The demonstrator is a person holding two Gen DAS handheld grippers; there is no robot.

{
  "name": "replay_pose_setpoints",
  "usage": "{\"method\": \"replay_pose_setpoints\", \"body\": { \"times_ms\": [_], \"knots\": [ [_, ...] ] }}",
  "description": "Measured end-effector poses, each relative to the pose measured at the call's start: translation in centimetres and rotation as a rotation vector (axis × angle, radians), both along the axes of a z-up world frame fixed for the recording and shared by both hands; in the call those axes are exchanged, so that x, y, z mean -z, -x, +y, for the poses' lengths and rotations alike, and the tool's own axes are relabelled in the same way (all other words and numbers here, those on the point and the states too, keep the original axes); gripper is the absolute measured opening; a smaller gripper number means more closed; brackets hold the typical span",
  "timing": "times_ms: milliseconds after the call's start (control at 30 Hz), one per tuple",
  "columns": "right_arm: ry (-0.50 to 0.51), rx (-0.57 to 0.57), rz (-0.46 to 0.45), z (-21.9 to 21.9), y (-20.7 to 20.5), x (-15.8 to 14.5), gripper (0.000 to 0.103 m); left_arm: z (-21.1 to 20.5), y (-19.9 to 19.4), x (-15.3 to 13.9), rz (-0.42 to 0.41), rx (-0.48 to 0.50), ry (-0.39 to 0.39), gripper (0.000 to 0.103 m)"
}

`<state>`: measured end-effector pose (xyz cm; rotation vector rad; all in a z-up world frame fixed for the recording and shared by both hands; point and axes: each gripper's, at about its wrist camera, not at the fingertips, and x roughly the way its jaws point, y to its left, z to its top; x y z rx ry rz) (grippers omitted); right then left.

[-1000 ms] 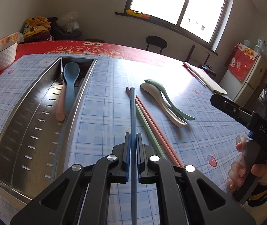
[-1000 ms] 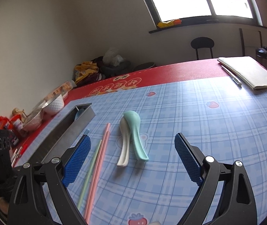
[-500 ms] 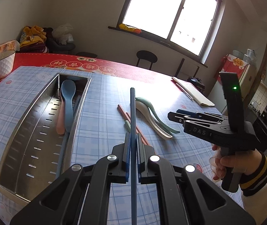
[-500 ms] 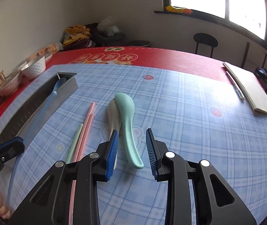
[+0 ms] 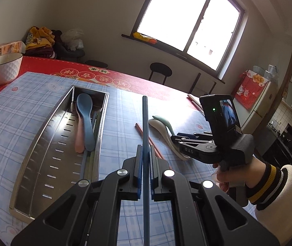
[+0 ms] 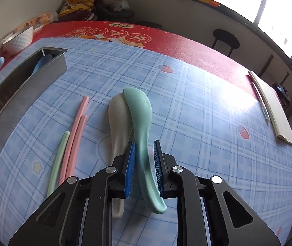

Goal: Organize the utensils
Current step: 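Grasp the mint green spoon with the right tool while the left tool holds the chopstick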

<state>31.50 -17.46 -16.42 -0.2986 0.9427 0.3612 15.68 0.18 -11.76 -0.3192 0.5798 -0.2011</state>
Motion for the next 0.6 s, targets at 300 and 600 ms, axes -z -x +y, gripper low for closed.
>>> {"method": "replay_pose_setpoints", "body": {
  "times_ms": [300,600],
  "knots": [
    [-0.217,0.097,0.091,-3.0,-1.0,0.1,0.012,0.7,0.4,-0.1,-0.006,0.003,0.007,0.006],
    [-0.445,0.158,0.121,-6.0,0.3,0.1,0.012,1.1,0.1,-0.2,0.009,-0.003,0.016,0.006]
  ]
}}
